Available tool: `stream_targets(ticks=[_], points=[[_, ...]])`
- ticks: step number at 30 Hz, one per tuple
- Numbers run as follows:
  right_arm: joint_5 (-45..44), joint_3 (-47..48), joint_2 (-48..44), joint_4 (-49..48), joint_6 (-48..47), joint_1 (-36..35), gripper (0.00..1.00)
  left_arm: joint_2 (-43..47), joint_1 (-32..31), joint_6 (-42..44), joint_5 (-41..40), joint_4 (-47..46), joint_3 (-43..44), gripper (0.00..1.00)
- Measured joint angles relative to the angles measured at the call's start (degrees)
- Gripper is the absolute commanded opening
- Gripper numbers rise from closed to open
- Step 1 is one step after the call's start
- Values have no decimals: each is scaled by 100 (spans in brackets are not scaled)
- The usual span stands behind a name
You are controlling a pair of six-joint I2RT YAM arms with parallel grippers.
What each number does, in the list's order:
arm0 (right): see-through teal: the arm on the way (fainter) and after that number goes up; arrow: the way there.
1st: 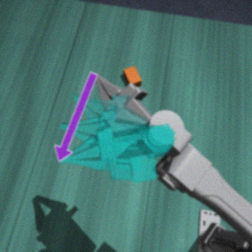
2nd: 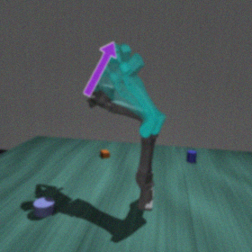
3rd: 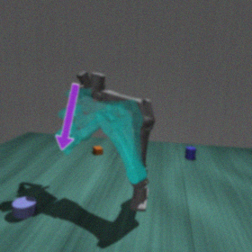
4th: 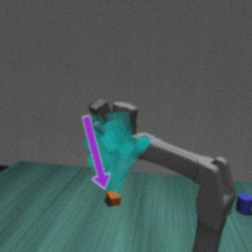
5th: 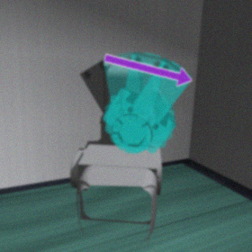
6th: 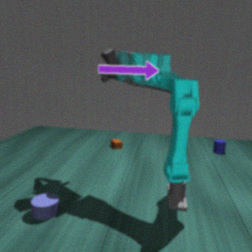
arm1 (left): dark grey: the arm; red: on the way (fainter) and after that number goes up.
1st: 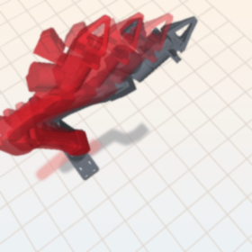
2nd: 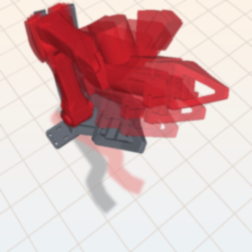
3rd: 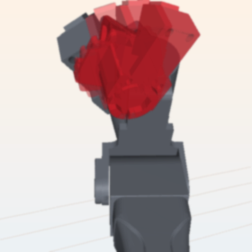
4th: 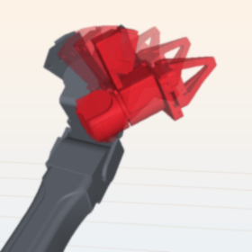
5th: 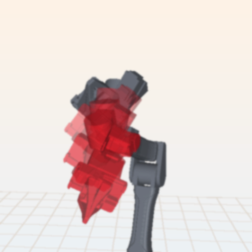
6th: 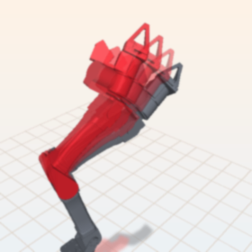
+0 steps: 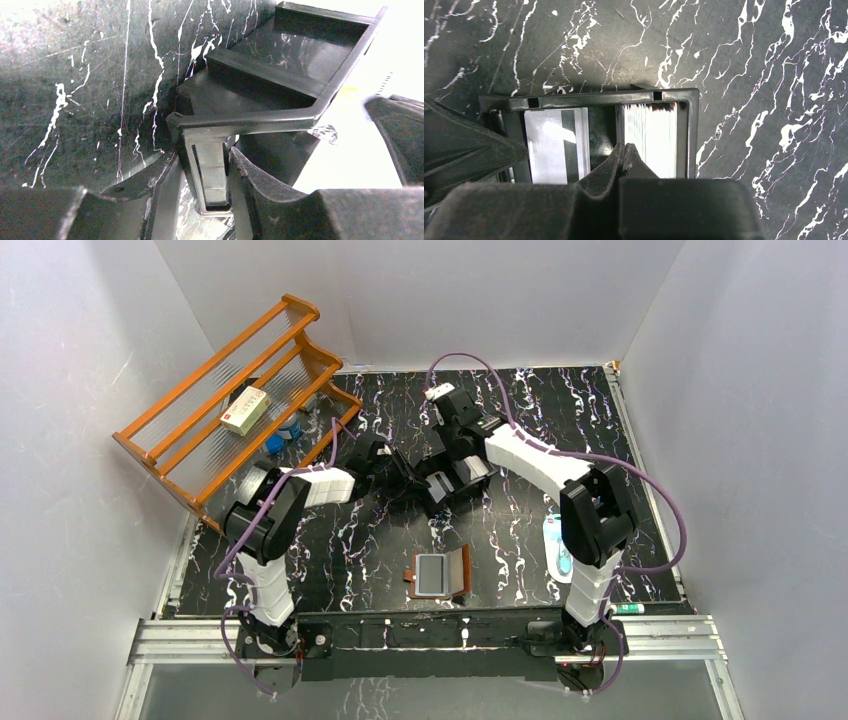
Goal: Put the credit cards into the card holder
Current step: Pick up the credit card from the storage box.
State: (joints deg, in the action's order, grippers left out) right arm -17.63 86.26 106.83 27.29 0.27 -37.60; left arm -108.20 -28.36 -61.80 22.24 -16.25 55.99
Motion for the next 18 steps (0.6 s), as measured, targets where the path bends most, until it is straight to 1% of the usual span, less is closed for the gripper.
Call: stream_targets(ticks=[6, 8, 13, 18], points=[[284, 0, -356, 52, 245, 33, 0, 251, 0, 151, -153, 411, 0, 41], [507, -31, -568, 20, 372, 76, 0, 374, 2, 205, -212, 560, 2, 43], [1115, -422, -1303, -254, 780, 387, 0, 754, 17, 315, -358, 833, 81, 47], [1856, -1139, -1969, -789, 1399, 852, 0, 1182, 63, 396, -420, 968, 166, 49]])
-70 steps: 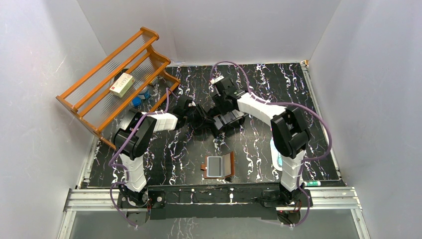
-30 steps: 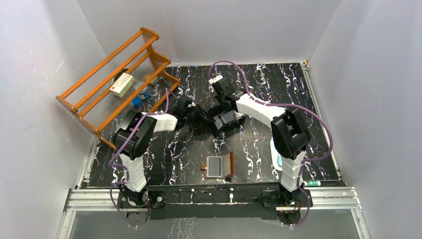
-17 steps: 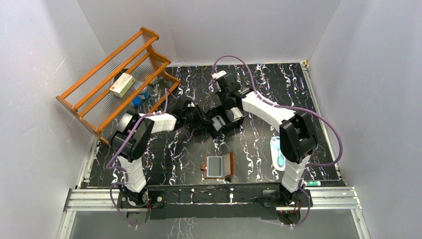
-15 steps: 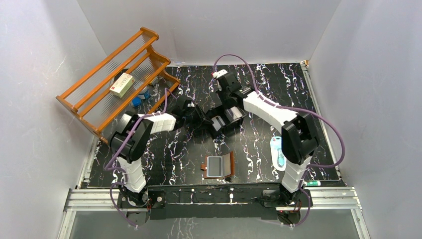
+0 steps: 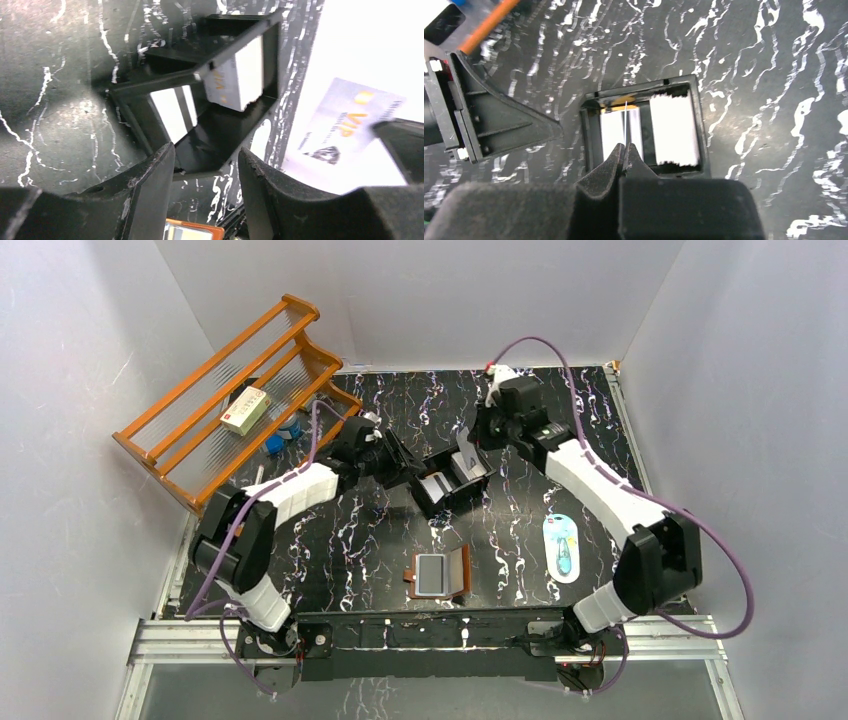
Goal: Put the credit cards into the card holder
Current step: Pick up the credit card from the storage box.
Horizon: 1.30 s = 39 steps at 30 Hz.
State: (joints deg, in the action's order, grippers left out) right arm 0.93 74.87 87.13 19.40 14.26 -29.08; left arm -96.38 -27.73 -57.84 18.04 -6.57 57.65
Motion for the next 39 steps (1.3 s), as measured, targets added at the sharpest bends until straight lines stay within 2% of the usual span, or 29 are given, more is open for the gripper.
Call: stream_targets(ticks=[4, 7, 12, 18, 21, 25, 27, 29, 31, 32, 34, 35, 36, 37, 38, 39], points=[[695, -748, -595, -527, 693, 291, 0, 422, 31, -2, 208, -118, -7, 52], [1305, -1488, -1132, -1292, 1462, 413, 0, 780, 52, -31, 612, -428, -24, 53], [2068, -2623, -1759, -2885, 2922, 463, 0, 1338, 55, -457, 1416, -1563, -520, 55], [2557, -3456, -1882, -4651, 4457, 466, 0, 1460, 55, -1121, 2098, -2645, -1084, 55], [2693, -3567, -1871, -5178, 4909, 466, 0, 1471, 55, -1235, 2216, -2892, -1110, 47], [2813, -3569, -1829, -5657, 5259, 466, 0, 1484, 55, -1377, 2328, -3121, -1147, 25], [2865, -3598, -1799, -5783, 5353, 466, 0, 1484, 55, -1471, 2371, -3241, -1158, 10], [2914, -3639, -1753, -5829, 5425, 468, 3, 1488, 55, -1547, 2422, -3373, -1174, 1], [2940, -3652, -1711, -5768, 5453, 474, 13, 1508, 55, -1624, 2463, -3462, -1213, 0], [2942, -3654, -1711, -5672, 5447, 479, 30, 1528, 55, -1657, 2494, -3521, -1222, 0], [2959, -3654, -1742, -5390, 5348, 481, 55, 1547, 55, -1700, 2520, -3569, -1298, 0], [2966, -3654, -1781, -5193, 5309, 481, 61, 1547, 55, -1718, 2529, -3532, -1349, 0], [2883, -3639, -1943, -4553, 5040, 476, 62, 1585, 55, -1620, 2527, -3329, -1401, 0], [2739, -3628, -2146, -3954, 4822, 435, 59, 1665, 55, -1401, 2468, -2949, -1432, 0], [2328, -3633, -2516, -3003, 4503, 262, 52, 1810, 55, -1086, 2337, -2411, -1473, 0], [2083, -3665, -2723, -2616, 4382, 31, 44, 2059, 44, -621, 2122, -1611, -1519, 0]])
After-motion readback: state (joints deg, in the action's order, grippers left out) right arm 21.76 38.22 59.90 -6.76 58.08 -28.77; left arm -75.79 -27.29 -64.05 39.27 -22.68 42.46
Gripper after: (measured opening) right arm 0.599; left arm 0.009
